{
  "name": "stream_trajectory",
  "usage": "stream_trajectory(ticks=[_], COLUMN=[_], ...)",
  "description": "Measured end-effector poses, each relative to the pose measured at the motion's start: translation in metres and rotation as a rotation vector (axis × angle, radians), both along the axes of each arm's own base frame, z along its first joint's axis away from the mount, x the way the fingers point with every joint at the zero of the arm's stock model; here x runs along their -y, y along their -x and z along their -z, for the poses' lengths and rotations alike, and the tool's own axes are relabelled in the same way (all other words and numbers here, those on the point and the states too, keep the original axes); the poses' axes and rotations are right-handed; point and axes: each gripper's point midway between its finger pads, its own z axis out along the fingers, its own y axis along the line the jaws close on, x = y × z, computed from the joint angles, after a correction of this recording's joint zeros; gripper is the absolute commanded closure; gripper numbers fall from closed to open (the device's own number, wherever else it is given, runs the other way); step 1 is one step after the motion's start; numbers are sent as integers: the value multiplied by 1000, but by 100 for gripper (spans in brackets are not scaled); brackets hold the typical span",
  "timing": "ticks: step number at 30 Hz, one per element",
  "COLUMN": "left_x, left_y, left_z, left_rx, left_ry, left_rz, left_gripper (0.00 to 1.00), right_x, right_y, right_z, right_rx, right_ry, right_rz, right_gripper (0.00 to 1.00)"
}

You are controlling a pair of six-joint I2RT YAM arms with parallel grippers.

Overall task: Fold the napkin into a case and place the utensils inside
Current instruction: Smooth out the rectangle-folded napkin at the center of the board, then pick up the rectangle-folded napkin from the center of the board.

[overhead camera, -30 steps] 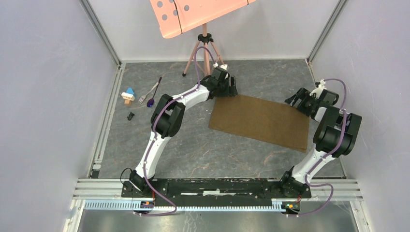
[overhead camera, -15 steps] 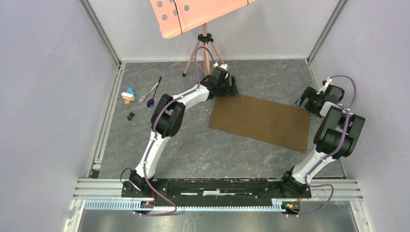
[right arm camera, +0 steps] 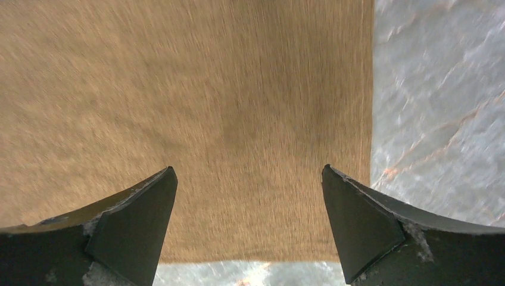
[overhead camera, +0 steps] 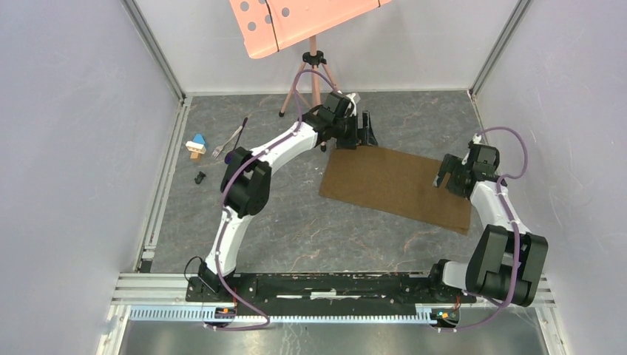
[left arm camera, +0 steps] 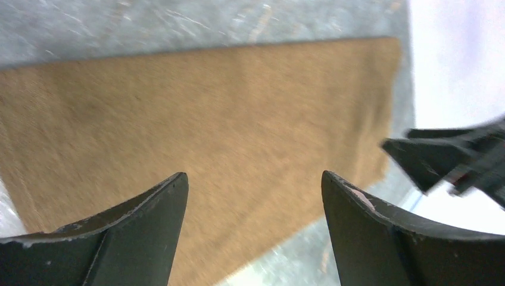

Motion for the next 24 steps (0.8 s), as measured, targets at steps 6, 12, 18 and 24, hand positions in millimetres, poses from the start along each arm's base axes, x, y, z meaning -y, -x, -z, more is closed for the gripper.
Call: stream_trajectory(ticks=[6, 12, 18, 24], left_x=[2, -4, -15, -31], left_y=[60, 139, 201, 221], left_z=[-71, -107, -91, -63], left_rx=[5, 6, -40, -99], left_ry=[89, 100, 40, -36], left_rz=[92, 199, 287, 314], left_gripper=[12, 12, 13, 13], right_x=[-3, 8, 25, 41], right_y=[29, 51, 52, 49], right_z=[25, 50, 48, 39], right_rx=[-143, -305, -356, -317], right_ry=[-40, -4, 67, 70], right_rz=[66, 148, 183, 195], right_gripper=[3, 14, 13, 16])
